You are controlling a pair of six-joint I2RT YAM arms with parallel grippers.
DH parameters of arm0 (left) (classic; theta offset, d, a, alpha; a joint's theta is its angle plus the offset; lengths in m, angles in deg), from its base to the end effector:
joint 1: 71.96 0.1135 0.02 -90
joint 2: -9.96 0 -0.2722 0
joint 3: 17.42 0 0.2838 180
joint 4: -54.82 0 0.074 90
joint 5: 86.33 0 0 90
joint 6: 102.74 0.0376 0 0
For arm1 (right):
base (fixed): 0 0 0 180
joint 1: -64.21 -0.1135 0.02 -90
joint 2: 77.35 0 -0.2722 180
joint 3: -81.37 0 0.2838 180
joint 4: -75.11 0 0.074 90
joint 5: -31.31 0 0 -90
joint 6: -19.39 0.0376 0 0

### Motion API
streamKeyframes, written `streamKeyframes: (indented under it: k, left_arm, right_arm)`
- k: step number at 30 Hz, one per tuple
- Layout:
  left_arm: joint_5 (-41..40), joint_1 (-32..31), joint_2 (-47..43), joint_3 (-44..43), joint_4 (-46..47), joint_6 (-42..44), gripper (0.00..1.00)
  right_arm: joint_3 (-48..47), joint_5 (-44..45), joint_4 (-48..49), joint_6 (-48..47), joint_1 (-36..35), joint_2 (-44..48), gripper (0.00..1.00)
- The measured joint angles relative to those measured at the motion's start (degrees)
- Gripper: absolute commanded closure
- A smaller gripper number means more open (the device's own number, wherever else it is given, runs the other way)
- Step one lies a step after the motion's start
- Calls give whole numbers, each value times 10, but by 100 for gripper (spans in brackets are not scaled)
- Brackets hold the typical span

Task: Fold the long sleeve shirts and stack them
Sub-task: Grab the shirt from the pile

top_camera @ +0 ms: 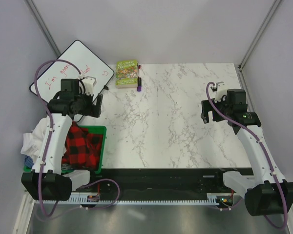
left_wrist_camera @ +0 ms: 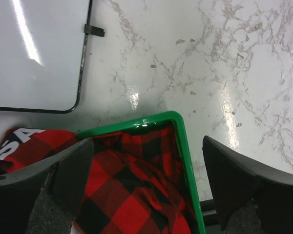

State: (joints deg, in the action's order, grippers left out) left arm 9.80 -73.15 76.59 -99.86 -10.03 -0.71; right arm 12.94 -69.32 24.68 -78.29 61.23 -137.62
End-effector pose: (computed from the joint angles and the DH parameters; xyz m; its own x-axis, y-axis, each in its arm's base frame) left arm 0.2580 -0.0094 0.3566 -0.7195 0.2222 -0.6579 0.2460 0.9675 0.0578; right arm 0.2473 0.0198 0.3155 -0.6406 -0.1649 -0.7499 -0.2755 0.9610 0.0241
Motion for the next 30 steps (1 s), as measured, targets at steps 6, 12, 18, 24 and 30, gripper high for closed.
streamKeyframes:
  k: [6,12,18,24,30]
  left_arm:
    - [-48,4,12,-75,-16,23,1]
    - [-92,94,-49,-89,-49,109,1]
    - [-100,258,-114,-43,-59,231,1]
    - [-60,399,-88,29,-50,329,1]
    - [-50,452,-42,152,4,391,37]
  right_arm:
    - [1,-9,0,0,0,-1,2]
    - [1,-23,-3,0,0,-2,2]
    - [3,-38,-4,0,0,-2,2]
    - [4,-49,-4,-1,0,-2,2]
    - [4,-55,-4,-1,0,-2,2]
